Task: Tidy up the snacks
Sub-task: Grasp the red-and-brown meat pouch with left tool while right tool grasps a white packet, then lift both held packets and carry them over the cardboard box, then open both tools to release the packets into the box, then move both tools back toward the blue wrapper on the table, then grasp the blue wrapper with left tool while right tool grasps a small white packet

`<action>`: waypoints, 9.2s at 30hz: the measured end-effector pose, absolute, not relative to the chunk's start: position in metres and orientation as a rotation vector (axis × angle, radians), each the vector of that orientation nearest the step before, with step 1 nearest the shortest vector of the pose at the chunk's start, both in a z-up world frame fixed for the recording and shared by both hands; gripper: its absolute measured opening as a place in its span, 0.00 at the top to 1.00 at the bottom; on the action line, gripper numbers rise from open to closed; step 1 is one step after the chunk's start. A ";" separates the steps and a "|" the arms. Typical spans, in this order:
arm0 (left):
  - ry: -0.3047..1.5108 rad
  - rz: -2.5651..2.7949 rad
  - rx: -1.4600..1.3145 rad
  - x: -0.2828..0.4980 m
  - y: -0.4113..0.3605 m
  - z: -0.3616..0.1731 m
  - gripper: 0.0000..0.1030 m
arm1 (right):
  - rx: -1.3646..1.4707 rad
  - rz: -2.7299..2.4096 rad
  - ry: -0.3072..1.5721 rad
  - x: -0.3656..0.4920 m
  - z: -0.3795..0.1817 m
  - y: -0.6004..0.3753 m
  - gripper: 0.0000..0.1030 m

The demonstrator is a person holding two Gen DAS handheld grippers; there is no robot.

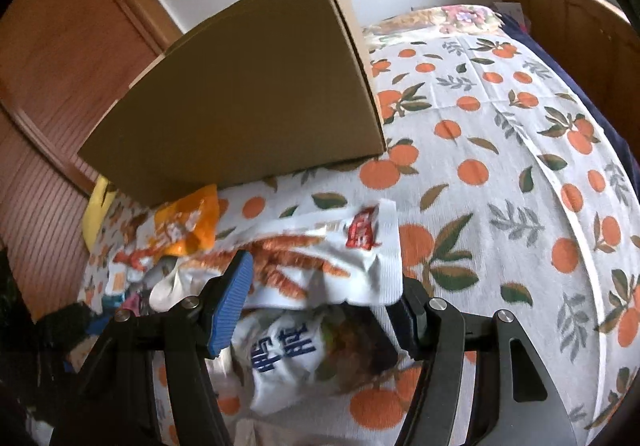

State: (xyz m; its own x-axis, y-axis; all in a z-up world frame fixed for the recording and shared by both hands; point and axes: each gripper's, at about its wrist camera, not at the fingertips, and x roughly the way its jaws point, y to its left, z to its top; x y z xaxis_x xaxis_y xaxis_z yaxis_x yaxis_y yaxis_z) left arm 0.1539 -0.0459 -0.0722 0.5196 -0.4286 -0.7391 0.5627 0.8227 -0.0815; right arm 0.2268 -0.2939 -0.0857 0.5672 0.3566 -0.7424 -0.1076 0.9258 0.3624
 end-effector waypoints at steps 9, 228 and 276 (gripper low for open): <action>0.844 -0.596 0.176 0.156 -0.047 -0.073 0.63 | 0.384 0.228 0.929 0.247 -0.087 -0.306 0.53; 0.906 -0.470 0.350 0.125 -0.006 -0.080 0.80 | 0.069 0.295 0.783 0.151 -0.087 -0.312 0.39; 0.793 -0.564 0.150 0.073 -0.034 -0.061 0.80 | -0.045 0.265 0.803 0.097 -0.096 -0.272 0.46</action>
State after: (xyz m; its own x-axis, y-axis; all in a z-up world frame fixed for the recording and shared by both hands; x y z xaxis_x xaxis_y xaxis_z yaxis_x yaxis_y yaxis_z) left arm 0.0727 -0.0340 -0.0608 0.5634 -0.4226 -0.7099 0.5319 0.8430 -0.0797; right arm 0.0974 -0.2725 -0.0965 0.6637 0.2170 -0.7158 -0.2513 0.9661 0.0598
